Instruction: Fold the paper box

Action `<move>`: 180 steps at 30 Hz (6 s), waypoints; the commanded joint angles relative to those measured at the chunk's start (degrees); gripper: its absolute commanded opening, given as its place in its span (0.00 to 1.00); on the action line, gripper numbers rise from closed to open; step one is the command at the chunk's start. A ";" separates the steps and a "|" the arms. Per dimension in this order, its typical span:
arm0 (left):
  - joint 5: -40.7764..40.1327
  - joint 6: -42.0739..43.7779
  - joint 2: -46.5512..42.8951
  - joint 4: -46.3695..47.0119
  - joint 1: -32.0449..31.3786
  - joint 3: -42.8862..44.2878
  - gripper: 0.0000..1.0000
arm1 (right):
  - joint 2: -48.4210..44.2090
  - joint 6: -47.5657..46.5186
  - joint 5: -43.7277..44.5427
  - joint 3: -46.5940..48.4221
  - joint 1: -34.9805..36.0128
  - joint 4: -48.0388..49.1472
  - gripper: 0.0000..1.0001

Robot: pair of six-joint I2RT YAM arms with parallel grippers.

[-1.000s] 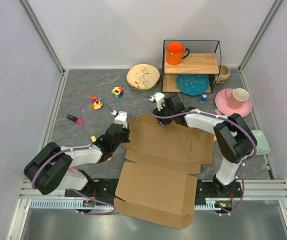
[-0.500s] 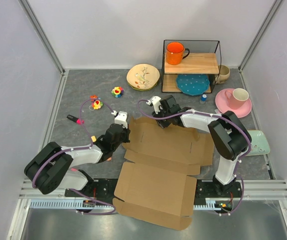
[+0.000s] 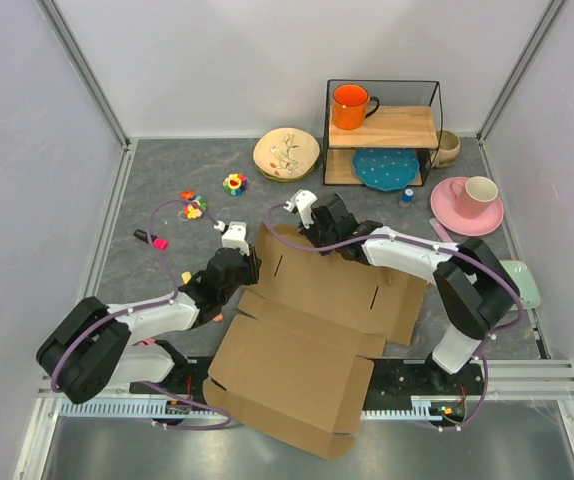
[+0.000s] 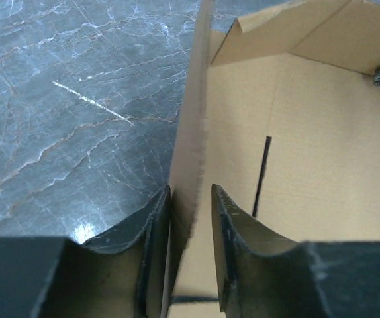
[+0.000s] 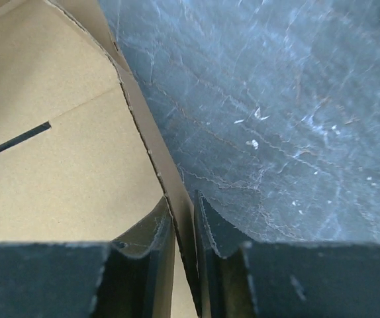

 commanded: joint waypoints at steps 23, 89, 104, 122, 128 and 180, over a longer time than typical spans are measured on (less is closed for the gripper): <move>-2.73 -11.61 -35.37 -16.90 -0.88 -4.16 0.52 | -23.55 -12.54 37.83 -0.46 18.45 -10.30 0.00; 9.14 -9.69 -10.25 -6.80 -2.99 -0.13 0.48 | -22.23 -18.96 35.38 0.24 25.67 -8.20 0.00; 7.74 -7.14 -3.21 -7.42 -2.90 6.20 0.57 | -22.85 -18.87 35.47 -0.28 25.76 -8.29 0.00; 13.81 -6.87 -1.36 1.37 -6.15 0.58 0.29 | -21.88 -19.31 37.75 -0.20 25.84 -7.85 0.00; 7.93 -4.50 1.44 5.93 -11.33 -0.56 0.24 | -21.88 -18.96 37.58 -0.02 25.84 -8.46 0.00; -2.47 -16.26 -22.99 -9.71 -5.29 13.41 0.28 | -23.28 -16.94 38.55 -3.62 26.81 -7.67 0.00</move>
